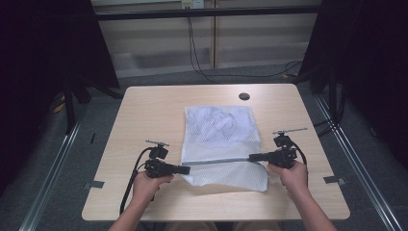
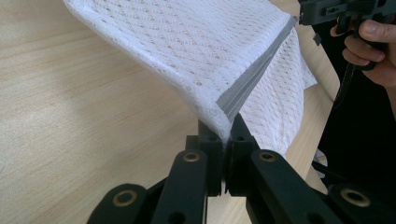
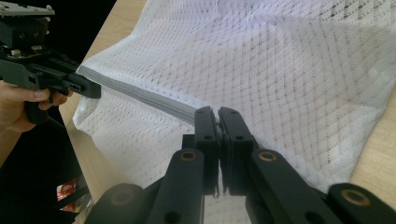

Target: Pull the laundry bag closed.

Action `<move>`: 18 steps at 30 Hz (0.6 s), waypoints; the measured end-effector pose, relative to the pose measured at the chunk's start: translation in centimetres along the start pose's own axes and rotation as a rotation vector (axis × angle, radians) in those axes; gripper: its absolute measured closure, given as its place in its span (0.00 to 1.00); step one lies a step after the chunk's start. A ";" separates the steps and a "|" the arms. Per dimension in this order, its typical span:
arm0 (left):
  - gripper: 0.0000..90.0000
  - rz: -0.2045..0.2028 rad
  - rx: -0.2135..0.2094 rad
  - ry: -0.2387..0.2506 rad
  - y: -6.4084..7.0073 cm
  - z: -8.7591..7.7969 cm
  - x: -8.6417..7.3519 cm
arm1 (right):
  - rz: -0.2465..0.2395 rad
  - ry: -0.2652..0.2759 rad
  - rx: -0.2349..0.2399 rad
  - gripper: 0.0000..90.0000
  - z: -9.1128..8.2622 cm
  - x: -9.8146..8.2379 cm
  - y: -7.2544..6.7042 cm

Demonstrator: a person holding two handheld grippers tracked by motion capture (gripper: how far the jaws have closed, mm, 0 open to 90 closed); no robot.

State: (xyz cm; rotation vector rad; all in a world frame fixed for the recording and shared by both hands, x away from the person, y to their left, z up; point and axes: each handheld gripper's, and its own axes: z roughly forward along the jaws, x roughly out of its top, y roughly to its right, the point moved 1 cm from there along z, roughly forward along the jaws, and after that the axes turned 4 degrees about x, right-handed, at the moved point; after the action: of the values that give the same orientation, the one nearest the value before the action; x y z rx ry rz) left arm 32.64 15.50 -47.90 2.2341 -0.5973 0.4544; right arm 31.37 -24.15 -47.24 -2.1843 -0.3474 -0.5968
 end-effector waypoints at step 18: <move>0.98 -0.007 -0.006 -0.004 -0.1 0.0 0.0 | 0.012 0.006 -0.008 0.96 -0.4 -0.1 0.4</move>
State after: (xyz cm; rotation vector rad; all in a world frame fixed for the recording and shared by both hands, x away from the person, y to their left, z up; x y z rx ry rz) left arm 32.70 15.59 -47.95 2.2306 -0.5924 0.4446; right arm 31.33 -24.68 -47.30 -2.1900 -0.3288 -0.5992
